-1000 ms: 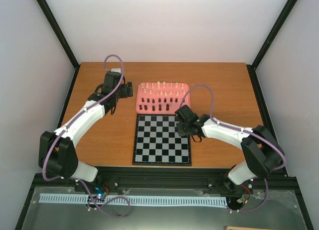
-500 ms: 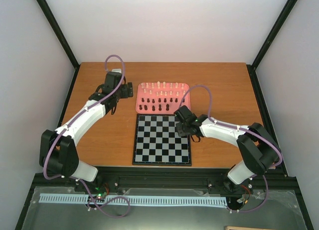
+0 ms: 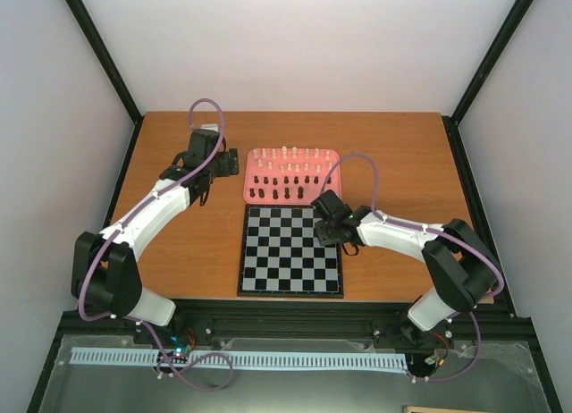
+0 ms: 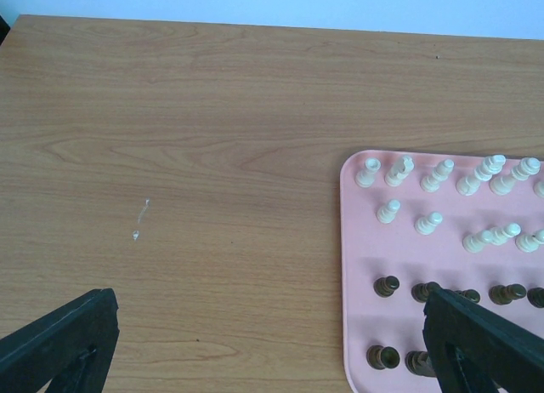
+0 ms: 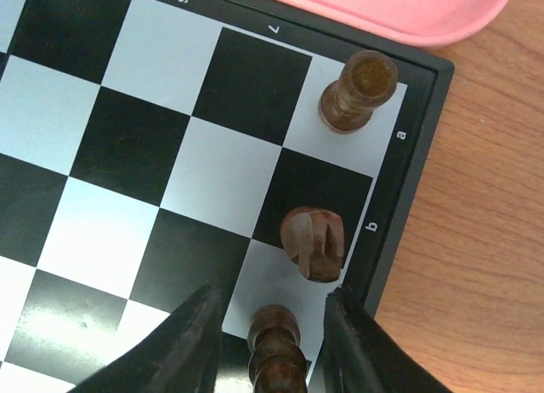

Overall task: Set up the chess pieces on the board
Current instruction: Place the chess piece on the chessboard, then adjust the chess piece in the storage box.

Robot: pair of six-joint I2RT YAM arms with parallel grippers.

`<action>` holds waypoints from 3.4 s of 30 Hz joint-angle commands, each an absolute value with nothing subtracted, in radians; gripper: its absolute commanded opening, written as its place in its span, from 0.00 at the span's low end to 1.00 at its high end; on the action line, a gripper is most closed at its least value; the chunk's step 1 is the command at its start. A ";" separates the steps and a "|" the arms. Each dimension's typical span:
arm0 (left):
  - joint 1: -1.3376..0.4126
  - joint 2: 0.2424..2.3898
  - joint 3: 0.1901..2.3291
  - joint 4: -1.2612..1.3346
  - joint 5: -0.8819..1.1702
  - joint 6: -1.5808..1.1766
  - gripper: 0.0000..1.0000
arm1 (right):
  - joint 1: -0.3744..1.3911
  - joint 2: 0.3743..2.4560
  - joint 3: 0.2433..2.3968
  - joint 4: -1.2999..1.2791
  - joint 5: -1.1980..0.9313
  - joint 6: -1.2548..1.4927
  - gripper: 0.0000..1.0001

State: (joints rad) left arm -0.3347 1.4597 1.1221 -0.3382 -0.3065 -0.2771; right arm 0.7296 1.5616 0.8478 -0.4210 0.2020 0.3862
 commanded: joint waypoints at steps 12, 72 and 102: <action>-0.333 1.459 1.147 -0.337 -0.311 -0.287 1.00 | 0.738 1.409 0.877 -0.476 0.200 0.369 0.56; -0.333 1.489 1.160 -0.334 -0.327 -0.280 1.00 | 0.607 2.079 1.529 -0.452 0.050 0.196 0.37; -0.333 1.488 1.157 -0.333 -0.328 -0.280 1.00 | 0.692 2.014 1.565 -0.484 0.081 0.161 0.43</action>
State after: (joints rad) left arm -0.3347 1.4883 1.1225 -0.3378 -0.3149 -0.2768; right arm 0.6880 2.0315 1.5440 -0.4664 0.0708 0.1719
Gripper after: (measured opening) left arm 0.998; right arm 0.435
